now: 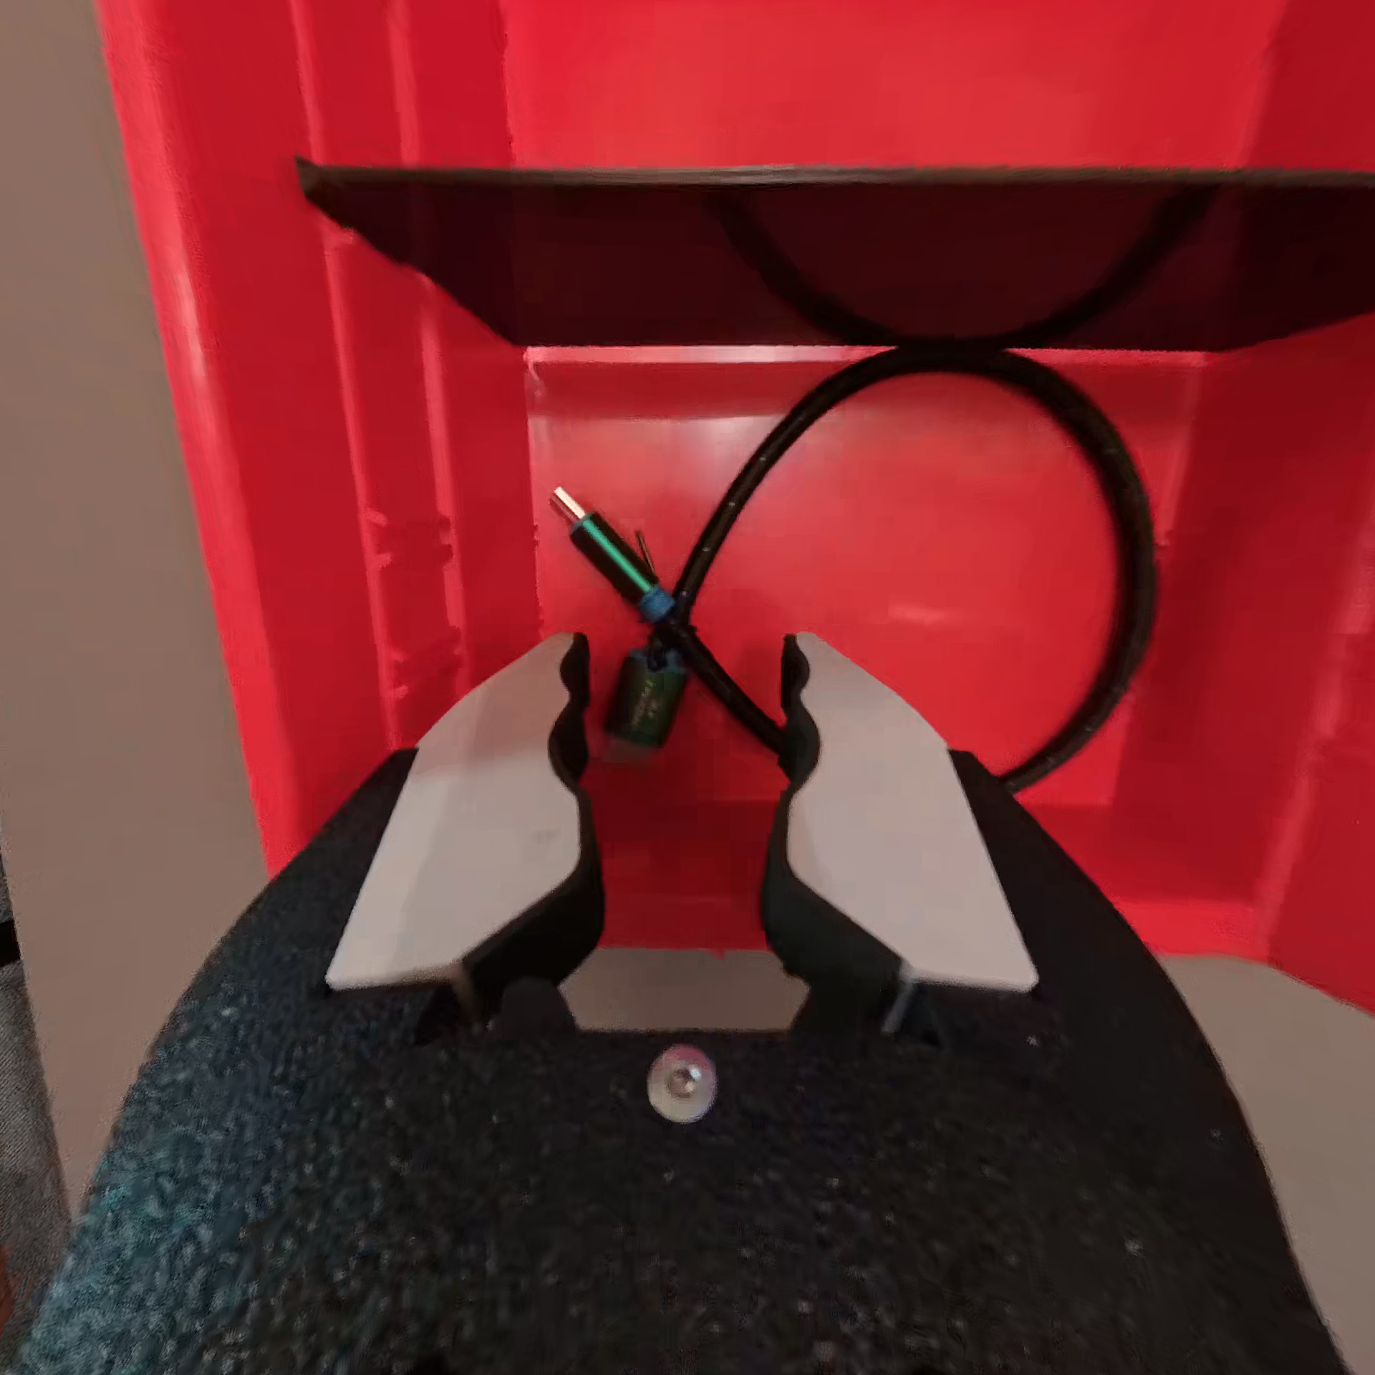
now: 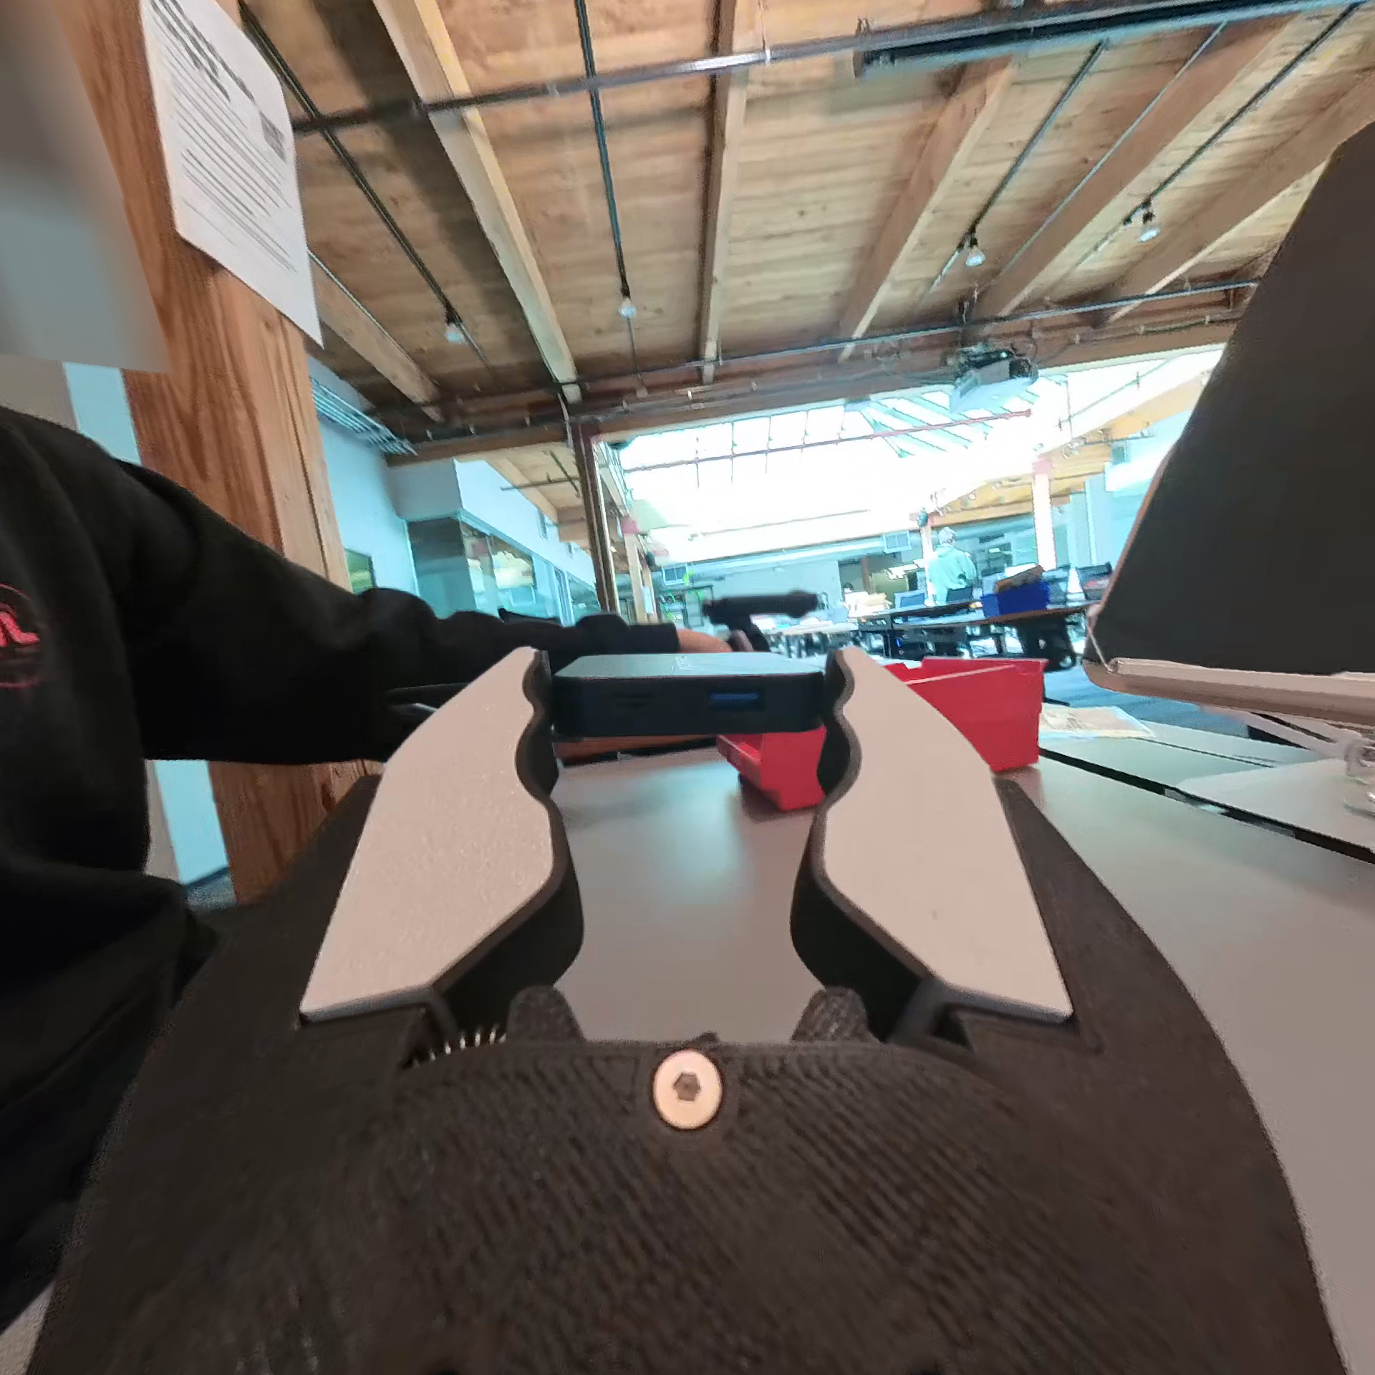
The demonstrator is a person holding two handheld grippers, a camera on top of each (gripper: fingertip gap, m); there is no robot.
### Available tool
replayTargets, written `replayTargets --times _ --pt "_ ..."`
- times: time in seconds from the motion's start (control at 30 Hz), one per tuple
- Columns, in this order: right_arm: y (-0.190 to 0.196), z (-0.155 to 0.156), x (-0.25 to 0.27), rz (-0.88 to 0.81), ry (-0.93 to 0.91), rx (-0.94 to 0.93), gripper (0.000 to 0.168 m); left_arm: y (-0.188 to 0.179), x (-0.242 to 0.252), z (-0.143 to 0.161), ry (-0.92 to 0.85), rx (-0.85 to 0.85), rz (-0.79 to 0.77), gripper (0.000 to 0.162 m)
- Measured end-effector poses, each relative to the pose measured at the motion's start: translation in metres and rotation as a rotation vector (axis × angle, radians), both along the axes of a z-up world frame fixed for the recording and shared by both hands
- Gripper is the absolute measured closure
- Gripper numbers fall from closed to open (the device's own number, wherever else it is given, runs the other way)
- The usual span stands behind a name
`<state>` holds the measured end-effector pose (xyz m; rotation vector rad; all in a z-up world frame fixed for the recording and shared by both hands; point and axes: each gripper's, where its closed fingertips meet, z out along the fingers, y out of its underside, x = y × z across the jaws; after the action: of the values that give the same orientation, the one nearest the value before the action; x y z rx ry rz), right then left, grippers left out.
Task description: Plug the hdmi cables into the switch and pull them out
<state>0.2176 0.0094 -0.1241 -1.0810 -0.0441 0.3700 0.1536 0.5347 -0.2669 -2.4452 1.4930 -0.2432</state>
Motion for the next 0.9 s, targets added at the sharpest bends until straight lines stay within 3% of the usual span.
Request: replayTargets --times 0.13,0.2,0.33,0.43,0.53,0.77,0.83,0.9 --pt "-0.007 0.005 0.002 0.061 0.065 0.073 0.098 0.017 0.006 -0.017 0.069 0.108 0.02 0.111" --pt "-0.01 0.005 0.002 0.088 0.093 0.098 0.098 0.015 0.008 -0.028 0.09 0.083 0.029 0.111" --pt "-0.013 0.006 0.004 0.117 0.115 0.13 0.098 0.013 0.016 -0.033 0.007 0.01 0.061 0.13" --pt "-0.013 0.006 0.003 0.124 0.116 0.13 0.098 0.012 0.018 -0.032 -0.017 0.062 -0.086 0.14" --pt "-0.012 0.005 0.003 0.124 0.116 0.129 0.098 0.017 0.019 -0.012 -0.072 0.197 -0.132 0.144" --pt "-0.011 0.005 -0.001 0.137 0.101 0.122 0.098 -0.002 0.012 0.077 -0.1 0.611 -0.261 0.147" --pt "-0.009 0.005 -0.004 0.142 0.091 0.115 0.098 -0.001 0.011 0.076 -0.073 0.626 -0.277 0.147" --pt "-0.009 0.006 -0.006 0.139 0.084 0.114 0.098 0.003 0.006 0.054 -0.006 0.558 -0.286 0.145"
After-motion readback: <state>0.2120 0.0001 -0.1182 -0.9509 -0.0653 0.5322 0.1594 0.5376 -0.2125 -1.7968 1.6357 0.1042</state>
